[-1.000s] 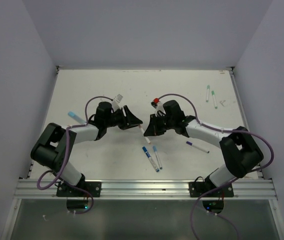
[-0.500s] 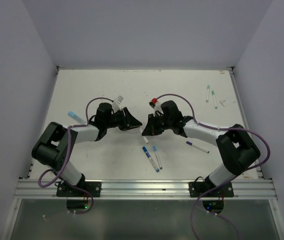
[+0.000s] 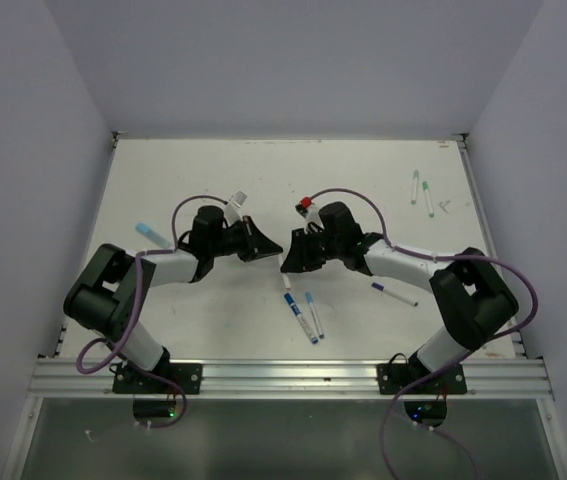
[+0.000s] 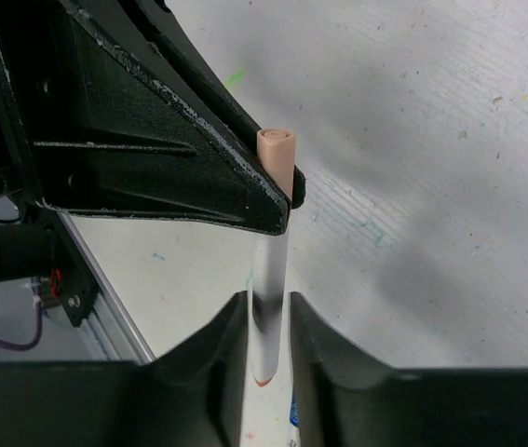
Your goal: Open the pen caps
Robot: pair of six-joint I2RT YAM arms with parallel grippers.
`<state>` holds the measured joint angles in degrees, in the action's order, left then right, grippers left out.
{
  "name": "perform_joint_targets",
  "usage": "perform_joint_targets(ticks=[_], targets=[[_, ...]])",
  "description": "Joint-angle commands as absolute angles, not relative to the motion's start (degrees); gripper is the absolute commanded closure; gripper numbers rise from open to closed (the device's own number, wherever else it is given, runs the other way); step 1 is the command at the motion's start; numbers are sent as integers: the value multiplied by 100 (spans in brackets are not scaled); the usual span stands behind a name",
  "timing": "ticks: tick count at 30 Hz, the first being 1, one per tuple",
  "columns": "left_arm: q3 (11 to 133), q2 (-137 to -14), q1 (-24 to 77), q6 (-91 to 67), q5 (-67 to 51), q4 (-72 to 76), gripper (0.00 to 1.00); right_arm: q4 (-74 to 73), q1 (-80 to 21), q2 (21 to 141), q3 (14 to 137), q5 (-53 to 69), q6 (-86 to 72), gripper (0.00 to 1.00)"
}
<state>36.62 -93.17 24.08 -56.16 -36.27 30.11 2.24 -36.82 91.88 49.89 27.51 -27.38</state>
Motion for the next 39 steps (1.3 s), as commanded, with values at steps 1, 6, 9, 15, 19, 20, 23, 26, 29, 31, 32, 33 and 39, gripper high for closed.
perform_joint_targets(ticks=[1,6,9,15,19,20,23,26,29,31,32,33,39], targets=[[3568,-9352,2417,-5660,-3823,3313,100,343,-3718,9246,5221,2654,-2637,68],[3542,-9299,2417,-5739,-3867,3384,100,387,-3762,9378,5229,2689,-2593,62],[3533,-9281,2426,-5783,-3893,3419,100,457,-3779,9509,5273,2742,-2610,63],[3551,-9281,2417,-5827,-3929,3375,100,562,-3823,9685,5361,2777,-2637,83],[3673,-9264,2426,-5749,-3833,3060,100,440,-3911,9730,5432,2559,-2593,100],[3761,-9238,2426,-5670,-3606,2832,100,352,-3963,9721,5449,2175,-2480,100],[4165,-9141,2400,-5397,-2878,1734,100,-559,-4419,9493,5651,441,-1954,100],[4534,-9097,2268,-5317,-2444,1126,100,-1210,-5209,9343,5782,-1032,-1635,100],[4641,-8983,2145,-5440,-2180,879,100,-1764,-5720,9404,5880,-2880,-1442,100],[4614,-8895,2057,-5537,-2188,1010,100,-1819,-5818,9334,5793,-3339,-1380,100],[4519,-8868,2039,-5581,-2362,1098,100,-1906,-5844,9247,5740,-3340,-1362,100],[4396,-8799,1952,-5659,-2495,1560,100,-1959,-5836,9176,5696,-3218,-1397,100],[4043,-8289,1819,-5030,-2418,1803,100,-1740,-5011,8325,5370,-978,-1740,100]])
